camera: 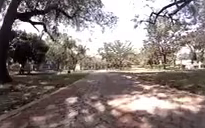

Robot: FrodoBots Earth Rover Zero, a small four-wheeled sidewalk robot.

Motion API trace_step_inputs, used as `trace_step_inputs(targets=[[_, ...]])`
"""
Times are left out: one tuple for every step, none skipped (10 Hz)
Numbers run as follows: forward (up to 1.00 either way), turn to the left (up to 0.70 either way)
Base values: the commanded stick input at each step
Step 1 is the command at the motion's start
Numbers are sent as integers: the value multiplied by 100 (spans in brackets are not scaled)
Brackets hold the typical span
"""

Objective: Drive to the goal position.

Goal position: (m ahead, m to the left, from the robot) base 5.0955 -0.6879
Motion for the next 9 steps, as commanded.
trace_step_inputs(targets=[[70,0],[70,0],[70,0],[70,0],[70,0],[70,0],[70,0],[70,-14],[70,-32]])
